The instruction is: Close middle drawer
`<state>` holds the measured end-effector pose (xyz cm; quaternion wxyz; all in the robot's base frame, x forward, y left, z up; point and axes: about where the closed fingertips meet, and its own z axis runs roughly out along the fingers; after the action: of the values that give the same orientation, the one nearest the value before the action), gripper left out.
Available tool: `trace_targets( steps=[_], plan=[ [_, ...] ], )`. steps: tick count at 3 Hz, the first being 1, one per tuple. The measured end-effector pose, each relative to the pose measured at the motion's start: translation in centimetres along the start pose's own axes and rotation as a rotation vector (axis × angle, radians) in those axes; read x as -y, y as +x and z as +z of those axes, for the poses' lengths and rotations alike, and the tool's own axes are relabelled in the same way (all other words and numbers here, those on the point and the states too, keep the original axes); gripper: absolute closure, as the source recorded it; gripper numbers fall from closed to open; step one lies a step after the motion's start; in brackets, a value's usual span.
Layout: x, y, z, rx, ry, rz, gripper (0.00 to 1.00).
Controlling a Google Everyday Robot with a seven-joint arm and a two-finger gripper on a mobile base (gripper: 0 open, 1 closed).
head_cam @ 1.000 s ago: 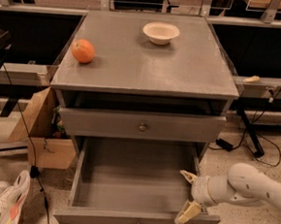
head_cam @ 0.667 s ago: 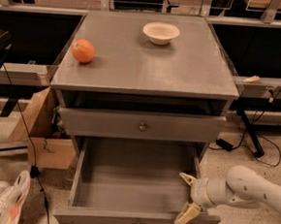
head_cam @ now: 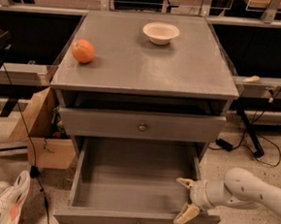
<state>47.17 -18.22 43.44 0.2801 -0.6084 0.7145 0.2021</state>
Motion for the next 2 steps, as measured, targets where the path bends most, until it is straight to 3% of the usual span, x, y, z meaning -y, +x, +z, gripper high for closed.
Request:
trace_targets(
  steps=[2],
  plan=[
    [0.56,0.12,0.59,0.001,-0.007,-0.006,0.65]
  ],
)
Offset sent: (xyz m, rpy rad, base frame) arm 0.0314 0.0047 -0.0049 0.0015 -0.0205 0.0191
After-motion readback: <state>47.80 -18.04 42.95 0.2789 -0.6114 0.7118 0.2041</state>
